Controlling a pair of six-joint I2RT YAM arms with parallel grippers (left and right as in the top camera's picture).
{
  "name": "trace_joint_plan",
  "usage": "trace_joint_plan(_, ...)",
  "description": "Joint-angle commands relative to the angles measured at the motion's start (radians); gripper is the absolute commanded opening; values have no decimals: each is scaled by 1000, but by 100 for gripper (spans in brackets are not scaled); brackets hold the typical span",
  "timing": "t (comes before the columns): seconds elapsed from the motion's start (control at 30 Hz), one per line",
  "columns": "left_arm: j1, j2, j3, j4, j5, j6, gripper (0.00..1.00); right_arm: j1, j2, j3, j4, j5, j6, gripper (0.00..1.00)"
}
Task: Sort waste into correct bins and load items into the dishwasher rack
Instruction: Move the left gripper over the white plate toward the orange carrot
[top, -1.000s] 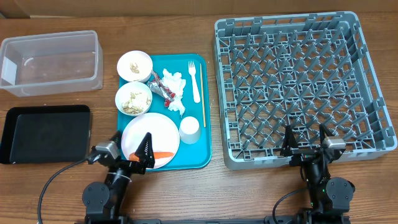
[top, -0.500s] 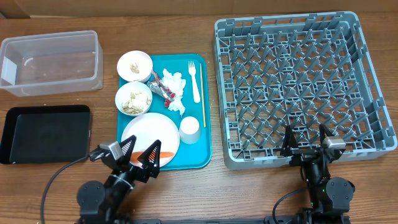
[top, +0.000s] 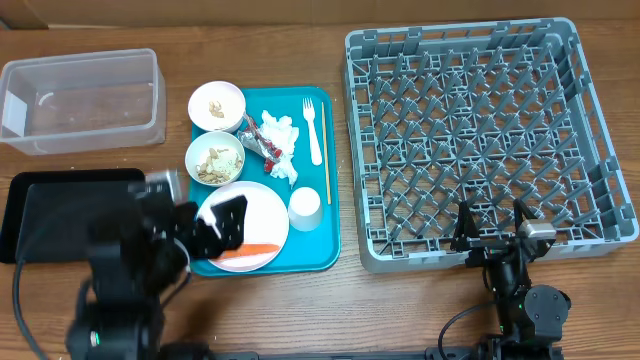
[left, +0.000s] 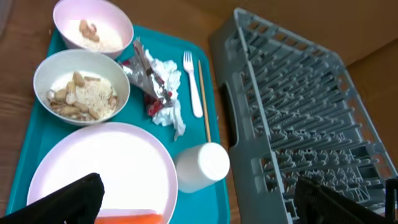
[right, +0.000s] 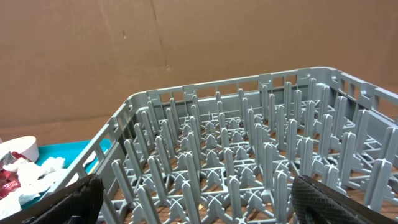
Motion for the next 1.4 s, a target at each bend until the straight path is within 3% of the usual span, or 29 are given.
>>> trace_joint_plan(0.0,4,92,90,3,104,27,100,-3,-10,-10,5,5,-3,100)
trace_joint_plan(0.1,4,150,116,43,180,17,100,-3,-10,-10,5,5,-3,100)
trace_joint_plan(0.17,4,182,140,-14,76,-124,100,-3,-10,-10,5,5,-3,100)
trace_joint_plan(0.23,3,215,174,-156,-127,-315,100,-3,-10,-10,5,5,-3,100)
trace_joint_plan(0.3,-11,233,200,-248,-272,-369,100,-3,-10,-10,5,5,-3,100)
trace_joint_plan(0.37,-30,237,209,-282,-327,-398,100,-3,-10,-10,5,5,-3,100)
trace_joint_plan(0.77,-36,264,208,-295,-35,-493,100,-3,-10,-10,5,5,-3,100)
trace_joint_plan(0.87,-36,304,208,-357,-36,-513,100,-3,-10,-10,5,5,-3,100)
trace_joint_plan(1.03,-36,389,185,-476,-73,-693,100,-3,-10,-10,5,5,-3,100)
trace_joint_plan(1.17,-48,449,125,-469,-73,-838,100,-3,-10,-10,5,5,-3,100)
trace_joint_plan(1.37,-92,521,33,-348,-119,-953,100,-3,-10,-10,5,5,-3,100)
